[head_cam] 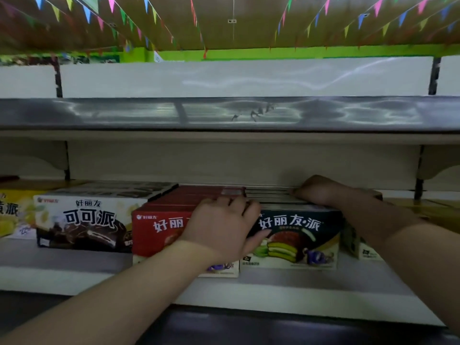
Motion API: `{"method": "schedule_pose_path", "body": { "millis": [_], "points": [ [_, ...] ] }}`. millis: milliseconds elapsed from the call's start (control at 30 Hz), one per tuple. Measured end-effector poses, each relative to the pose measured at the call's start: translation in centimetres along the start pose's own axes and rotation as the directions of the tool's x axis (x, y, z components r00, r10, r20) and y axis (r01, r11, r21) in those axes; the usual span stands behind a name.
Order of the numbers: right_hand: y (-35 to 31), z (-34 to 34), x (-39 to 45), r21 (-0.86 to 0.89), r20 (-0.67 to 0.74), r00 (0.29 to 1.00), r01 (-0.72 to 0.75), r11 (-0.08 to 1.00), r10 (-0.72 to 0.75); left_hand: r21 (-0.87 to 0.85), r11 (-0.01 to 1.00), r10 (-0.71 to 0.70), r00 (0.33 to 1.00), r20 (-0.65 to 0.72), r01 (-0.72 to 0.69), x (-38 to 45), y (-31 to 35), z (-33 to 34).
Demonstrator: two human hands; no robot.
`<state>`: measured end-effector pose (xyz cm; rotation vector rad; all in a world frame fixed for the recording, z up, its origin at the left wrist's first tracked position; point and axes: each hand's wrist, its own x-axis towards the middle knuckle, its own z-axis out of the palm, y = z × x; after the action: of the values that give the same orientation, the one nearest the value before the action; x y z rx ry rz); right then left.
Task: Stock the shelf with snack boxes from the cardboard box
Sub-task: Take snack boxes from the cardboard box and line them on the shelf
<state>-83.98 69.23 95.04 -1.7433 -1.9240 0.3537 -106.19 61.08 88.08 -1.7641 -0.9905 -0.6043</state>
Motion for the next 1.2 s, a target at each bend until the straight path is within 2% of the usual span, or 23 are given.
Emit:
{"method": "schedule_pose_path", "body": {
  "millis": [67,133,167,233,267,367,533,633,767,900,1000,1067,1200],
  "points": [
    [-0.3,0.1,0.2,0.022,0.004,1.0,0.008,1.0,-0.008,-0.014,1.0,0.005,1.0,0.003,-0.005,-0.3,-0.2,0.1],
    [0.1,0.1,0.3,0.154,-0.026,0.999,-0.021,0.988,0.025,-0.014,1.0,-0.004,1.0,0.0,0.004,-0.3,-0.1,0.0],
    [0.3,0.2,0.4,0.299,-0.027,0.998,-0.046,0.953,0.056,-0.016,1.0,-0.009,1.0,-0.004,0.009,-0.2,-0.1,0.1],
    [0.4,0.2,0.3,0.599,0.015,0.993,-0.103,0.794,0.117,-0.02,1.0,-0.019,1.0,-0.011,0.018,-0.2,0.0,0.0],
    [0.5,0.3,0.1,0.661,0.04,0.992,-0.118,0.742,0.121,-0.024,0.999,-0.022,1.0,-0.011,0.022,-0.2,0.0,0.0],
    [0.8,0.8,-0.6,0.693,0.013,0.991,-0.107,0.713,0.136,-0.02,0.999,-0.026,1.0,0.001,0.026,-0.3,0.1,0.2],
    [0.4,0.8,-1.4,0.794,0.016,0.993,-0.086,0.602,0.12,-0.068,0.997,-0.035,0.999,0.01,0.036,-0.2,0.0,0.0],
    [0.6,0.9,-3.3,0.831,0.073,0.982,-0.156,0.534,0.175,-0.077,0.997,-0.03,0.999,0.029,0.032,-0.3,0.0,0.1],
    [2.2,1.4,-4.5,0.892,0.191,0.951,-0.272,0.362,0.245,-0.075,0.997,-0.033,0.998,0.045,0.036,-0.2,0.0,0.0],
    [1.3,1.7,-4.4,0.906,0.212,0.952,-0.276,0.32,0.22,-0.058,0.998,-0.031,0.996,0.087,0.037,-0.3,-0.1,-0.2],
    [0.5,1.8,-4.1,0.911,0.149,0.944,-0.247,0.33,0.294,-0.085,0.995,-0.036,0.99,0.14,0.049,-0.1,-0.1,-0.5],
    [0.5,2.0,-4.3,0.907,0.183,0.938,-0.277,0.318,0.295,-0.101,0.993,-0.037,0.982,0.186,0.057,-0.1,-0.1,-1.0],
    [2.5,1.6,-5.1,0.938,0.258,0.931,-0.305,0.164,0.258,-0.159,0.974,-0.104,0.938,0.331,0.164,0.7,-0.5,-3.6]
  ]
}}
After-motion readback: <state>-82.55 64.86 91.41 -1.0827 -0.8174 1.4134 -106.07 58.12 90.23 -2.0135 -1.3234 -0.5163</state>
